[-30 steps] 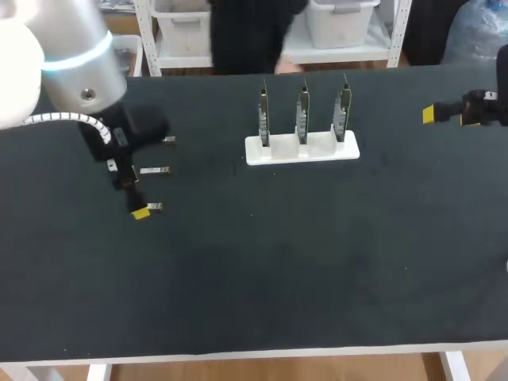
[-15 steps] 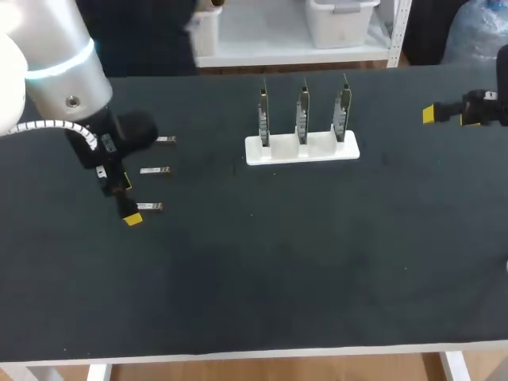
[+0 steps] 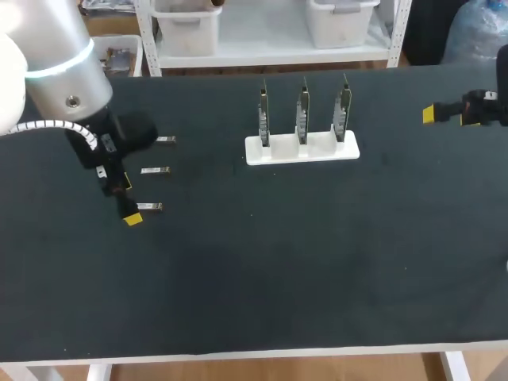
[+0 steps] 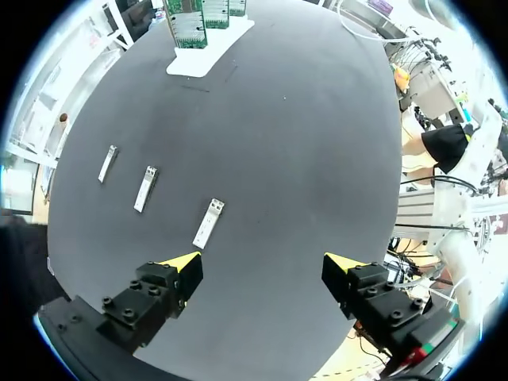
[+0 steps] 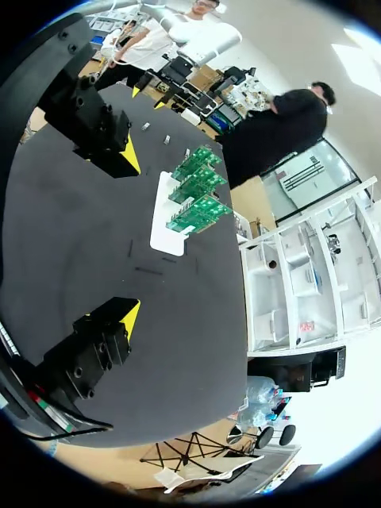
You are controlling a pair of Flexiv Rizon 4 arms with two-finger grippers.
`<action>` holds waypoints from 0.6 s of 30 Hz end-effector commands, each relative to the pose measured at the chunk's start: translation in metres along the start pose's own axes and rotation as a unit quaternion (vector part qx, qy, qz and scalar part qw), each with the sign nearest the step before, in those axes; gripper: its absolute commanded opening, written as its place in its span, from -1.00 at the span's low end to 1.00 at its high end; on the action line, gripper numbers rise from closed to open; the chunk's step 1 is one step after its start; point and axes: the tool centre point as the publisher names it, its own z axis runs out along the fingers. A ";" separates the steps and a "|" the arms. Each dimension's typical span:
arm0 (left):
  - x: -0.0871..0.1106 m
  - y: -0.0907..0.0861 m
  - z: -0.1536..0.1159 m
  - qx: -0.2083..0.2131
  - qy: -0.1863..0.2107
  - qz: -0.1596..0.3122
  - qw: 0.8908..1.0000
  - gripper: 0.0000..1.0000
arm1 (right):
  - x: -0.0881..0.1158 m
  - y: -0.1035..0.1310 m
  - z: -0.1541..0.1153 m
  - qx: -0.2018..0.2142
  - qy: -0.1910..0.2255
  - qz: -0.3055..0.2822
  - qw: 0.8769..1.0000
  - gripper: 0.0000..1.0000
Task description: Pick up the optical module with the left hand, and insert it into the network port with the right hand.
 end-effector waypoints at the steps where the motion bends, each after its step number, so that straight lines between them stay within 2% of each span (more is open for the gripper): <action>1: 0.000 0.001 0.000 0.001 0.000 0.002 1.000 1.00 | 0.000 0.000 0.000 0.000 0.000 0.000 1.000 1.00; 5: 0.000 0.001 0.000 0.001 0.000 0.002 1.000 1.00 | 0.000 0.000 0.000 0.000 0.000 0.000 1.000 1.00; 10: -0.017 0.001 -0.006 -0.015 0.022 0.076 0.997 1.00 | 0.000 0.000 0.000 0.000 0.000 0.000 1.000 1.00; 13: -0.024 0.001 -0.003 -0.013 0.027 0.096 0.995 1.00 | 0.000 0.000 0.000 0.000 0.000 0.000 1.000 1.00; 15: -0.026 0.001 -0.001 -0.014 0.015 0.118 0.993 1.00 | 0.000 0.000 0.000 0.000 0.000 0.000 1.000 1.00; 18: -0.026 0.001 0.005 -0.007 0.019 0.125 0.992 1.00 | 0.000 0.000 0.000 0.000 0.000 0.000 1.000 1.00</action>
